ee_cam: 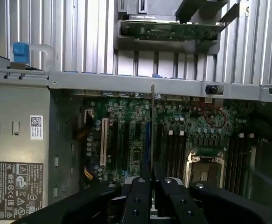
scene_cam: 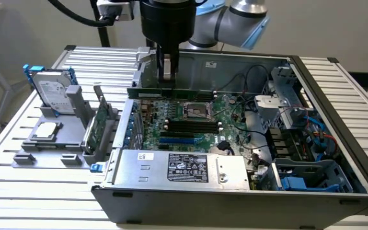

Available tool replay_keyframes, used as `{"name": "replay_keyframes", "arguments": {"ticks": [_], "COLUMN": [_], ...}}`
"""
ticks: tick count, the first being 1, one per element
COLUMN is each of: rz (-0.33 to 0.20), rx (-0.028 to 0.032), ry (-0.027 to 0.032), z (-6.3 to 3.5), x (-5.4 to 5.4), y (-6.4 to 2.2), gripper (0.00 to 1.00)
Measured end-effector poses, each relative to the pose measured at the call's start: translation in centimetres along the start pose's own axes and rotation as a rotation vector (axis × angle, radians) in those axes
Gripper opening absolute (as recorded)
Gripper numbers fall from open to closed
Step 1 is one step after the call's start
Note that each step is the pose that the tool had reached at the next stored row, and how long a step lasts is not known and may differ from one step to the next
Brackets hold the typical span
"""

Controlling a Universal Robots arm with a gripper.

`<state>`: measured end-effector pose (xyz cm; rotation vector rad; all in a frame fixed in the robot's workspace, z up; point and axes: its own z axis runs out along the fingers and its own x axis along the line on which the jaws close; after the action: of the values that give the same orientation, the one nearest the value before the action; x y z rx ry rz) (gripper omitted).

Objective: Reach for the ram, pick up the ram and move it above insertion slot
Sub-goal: 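Pick up the ram and move it above insertion slot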

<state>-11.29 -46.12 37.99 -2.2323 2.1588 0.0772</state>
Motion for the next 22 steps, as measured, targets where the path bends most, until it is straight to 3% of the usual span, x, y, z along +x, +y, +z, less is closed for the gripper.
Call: {"name": "replay_keyframes", "arguments": {"ticks": [8, 15, 22], "rz": [0.000, 0.000, 0.000], "rx": [0.0000, -0.0002, -0.0002], "ry": [0.0013, 0.0053, 0.0116], "z": [1.17, 1.76, 1.88], "x": [-2.3, -4.8, -6.3], "y": [-2.86, -4.62, -6.20], "gripper": [0.13, 0.13, 0.13]}}
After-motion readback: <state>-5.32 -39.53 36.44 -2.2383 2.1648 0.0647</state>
